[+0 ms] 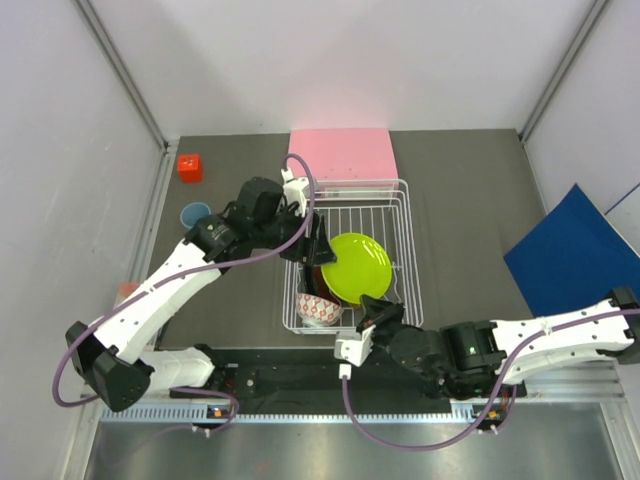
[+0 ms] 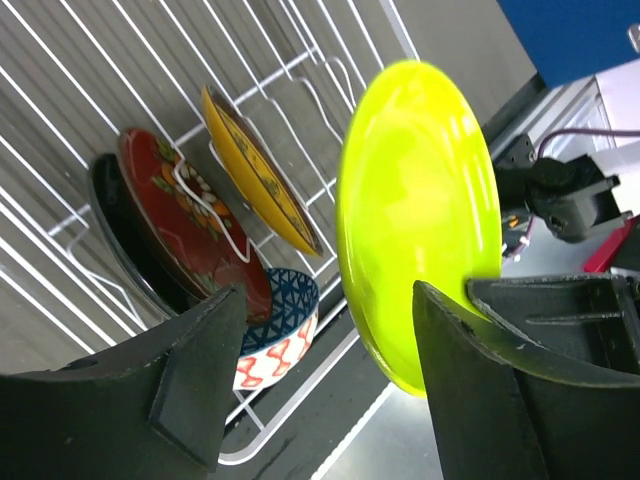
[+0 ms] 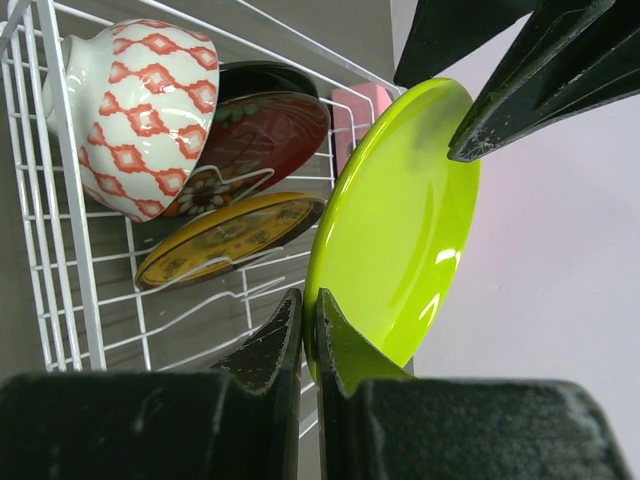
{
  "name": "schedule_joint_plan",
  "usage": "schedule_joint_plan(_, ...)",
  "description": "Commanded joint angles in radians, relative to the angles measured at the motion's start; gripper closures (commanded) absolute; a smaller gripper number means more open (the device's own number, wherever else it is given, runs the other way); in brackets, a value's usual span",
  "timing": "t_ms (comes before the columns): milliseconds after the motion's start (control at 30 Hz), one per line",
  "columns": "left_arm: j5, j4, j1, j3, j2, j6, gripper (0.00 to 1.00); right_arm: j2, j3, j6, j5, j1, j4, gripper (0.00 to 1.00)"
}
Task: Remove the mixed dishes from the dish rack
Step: Place the plate at the center of the board.
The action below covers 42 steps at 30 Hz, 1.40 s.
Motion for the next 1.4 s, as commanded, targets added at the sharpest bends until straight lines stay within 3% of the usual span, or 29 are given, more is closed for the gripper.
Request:
schedule_joint_plan(0, 0.035, 0.036, -0.008, -0.02, -0.042, 0.008, 0.31, 0.019, 0.018, -0.043, -0.048, -0.032, 0.084, 1.0)
schedule_joint_plan(200, 0.019, 0.051, -0.009, -0.027, -0.028, 0.005, 0.41, 0.042, 0.026, -0.051, -0.086, -0.049, 0.106, 1.0)
schedule_joint_plan(433, 0.012, 0.056, -0.011, -0.026, -0.002, 0.013, 0.8, 0.045, 0.022, -0.029, -0.097, -0.05, 0.106, 1.0)
schedule_joint_plan(633, 0.016, 0.05, -0.014, -0.033, 0.009, 0.026, 0.9, 0.036, 0.016, -0.025, -0.095, -0.049, 0.097, 1.0)
schedule_joint_plan(667, 0.021, 0.05, -0.015, -0.033, 0.01, 0.029, 0.99, 0.038, 0.016, -0.026, -0.095, -0.05, 0.097, 1.0)
schedule_joint_plan(800, -0.003, 0.045, -0.017, -0.033, -0.001, 0.043, 1.0, 0.045, 0.021, -0.028, -0.082, -0.05, 0.098, 1.0)
schedule_joint_plan(833, -0.016, 0.051, -0.015, -0.04, -0.007, 0.046, 1.0, 0.056, 0.024, -0.022, -0.074, -0.05, 0.098, 0.97)
schedule_joint_plan(900, -0.062, 0.068, -0.017, -0.041, -0.017, 0.046, 1.0, 0.067, 0.035, -0.012, -0.056, -0.053, 0.097, 0.78)
schedule_joint_plan(933, -0.071, 0.07, -0.017, -0.037, -0.025, 0.042, 1.0, 0.074, 0.038, 0.003, -0.045, -0.053, 0.097, 0.57)
schedule_joint_plan(1000, -0.094, 0.079, -0.017, -0.034, -0.031, 0.037, 1.0, 0.074, 0.044, 0.018, -0.036, -0.055, 0.103, 0.4)
schedule_joint_plan(1033, -0.1, 0.083, -0.014, -0.03, -0.031, 0.028, 1.0, 0.068, 0.042, 0.024, -0.025, -0.055, 0.116, 0.22)
schedule_joint_plan(1133, -0.14, 0.097, -0.005, -0.024, -0.033, -0.001, 1.0, 0.048, 0.045, 0.035, 0.015, -0.058, 0.147, 0.01)
schedule_joint_plan(1367, -0.203, 0.133, 0.077, 0.006, -0.037, -0.075, 1.0, -0.041, 0.091, 0.103, 0.115, -0.072, 0.225, 0.0)
